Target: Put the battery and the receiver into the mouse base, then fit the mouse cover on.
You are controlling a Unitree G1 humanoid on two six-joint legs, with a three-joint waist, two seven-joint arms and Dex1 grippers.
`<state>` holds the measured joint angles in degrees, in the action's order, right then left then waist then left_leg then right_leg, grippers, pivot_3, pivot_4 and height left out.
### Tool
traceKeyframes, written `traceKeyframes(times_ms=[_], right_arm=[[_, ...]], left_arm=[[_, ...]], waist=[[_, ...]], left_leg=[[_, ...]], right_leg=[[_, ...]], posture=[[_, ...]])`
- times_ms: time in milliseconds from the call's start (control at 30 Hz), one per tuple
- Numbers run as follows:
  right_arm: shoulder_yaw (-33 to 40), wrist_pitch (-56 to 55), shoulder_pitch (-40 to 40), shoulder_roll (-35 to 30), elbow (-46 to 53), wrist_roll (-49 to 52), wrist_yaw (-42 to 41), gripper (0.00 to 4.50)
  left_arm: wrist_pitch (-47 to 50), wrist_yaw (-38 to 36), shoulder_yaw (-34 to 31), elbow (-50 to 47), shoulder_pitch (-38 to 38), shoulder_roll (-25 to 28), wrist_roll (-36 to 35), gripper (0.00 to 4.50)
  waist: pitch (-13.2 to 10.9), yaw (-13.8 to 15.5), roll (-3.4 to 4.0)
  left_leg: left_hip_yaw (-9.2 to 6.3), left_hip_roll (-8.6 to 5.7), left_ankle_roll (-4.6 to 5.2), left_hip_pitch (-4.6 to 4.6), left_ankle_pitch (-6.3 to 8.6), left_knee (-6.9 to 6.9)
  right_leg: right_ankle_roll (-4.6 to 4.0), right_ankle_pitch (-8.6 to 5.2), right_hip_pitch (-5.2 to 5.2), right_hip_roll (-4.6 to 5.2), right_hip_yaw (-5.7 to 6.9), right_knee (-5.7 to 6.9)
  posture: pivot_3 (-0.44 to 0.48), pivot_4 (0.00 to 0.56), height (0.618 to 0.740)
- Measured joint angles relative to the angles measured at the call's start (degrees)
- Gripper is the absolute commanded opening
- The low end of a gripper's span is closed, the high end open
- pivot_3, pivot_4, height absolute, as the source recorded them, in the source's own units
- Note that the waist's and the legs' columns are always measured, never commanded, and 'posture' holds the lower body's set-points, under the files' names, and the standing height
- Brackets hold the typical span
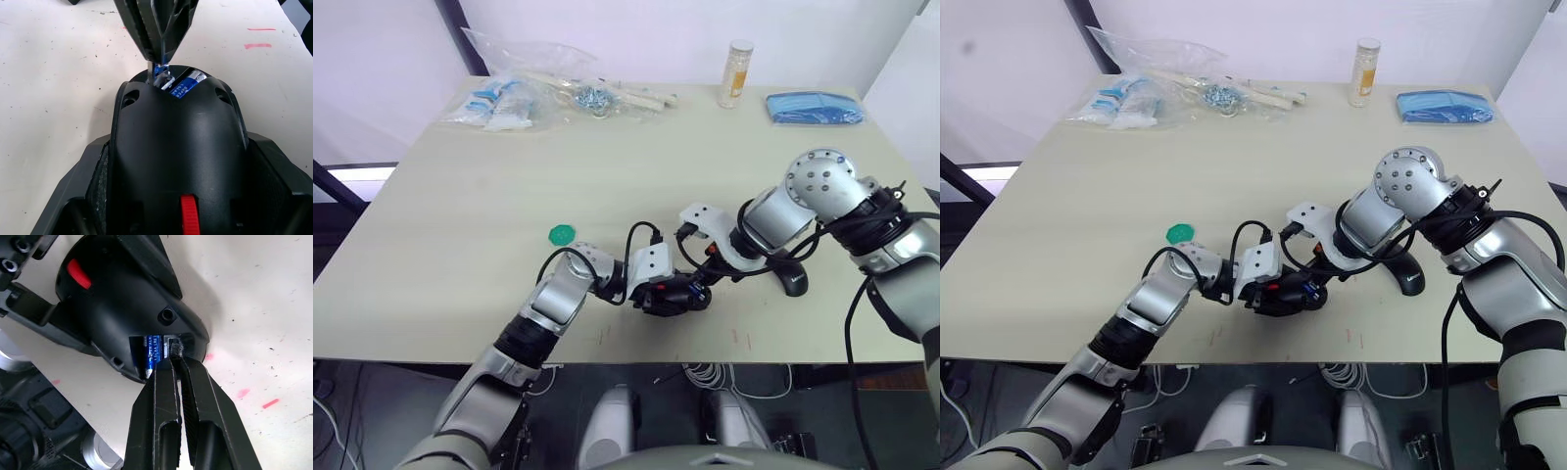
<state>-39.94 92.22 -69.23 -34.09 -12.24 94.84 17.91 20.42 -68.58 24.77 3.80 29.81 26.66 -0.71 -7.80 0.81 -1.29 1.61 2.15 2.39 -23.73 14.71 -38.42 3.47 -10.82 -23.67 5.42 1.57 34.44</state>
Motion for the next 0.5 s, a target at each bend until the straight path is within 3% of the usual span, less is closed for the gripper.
traceKeyframes(times_ms=[500], right_arm=[[0.7,-0.2,1.6,0.5,0.4,-0.7,0.3,0.0]], left_arm=[[0.0,0.2,0.0,-0.4,-0.4,0.3,0.0,2.93]], waist=[[0.1,-0.1,0.08]], left_leg=[[-0.12,0.01,0.0,0.0,0.0,0.02]], right_leg=[[0.01,-0.01,0.02,-0.02,0.08,-0.02]], posture=[[0.0,0.15,0.74]])
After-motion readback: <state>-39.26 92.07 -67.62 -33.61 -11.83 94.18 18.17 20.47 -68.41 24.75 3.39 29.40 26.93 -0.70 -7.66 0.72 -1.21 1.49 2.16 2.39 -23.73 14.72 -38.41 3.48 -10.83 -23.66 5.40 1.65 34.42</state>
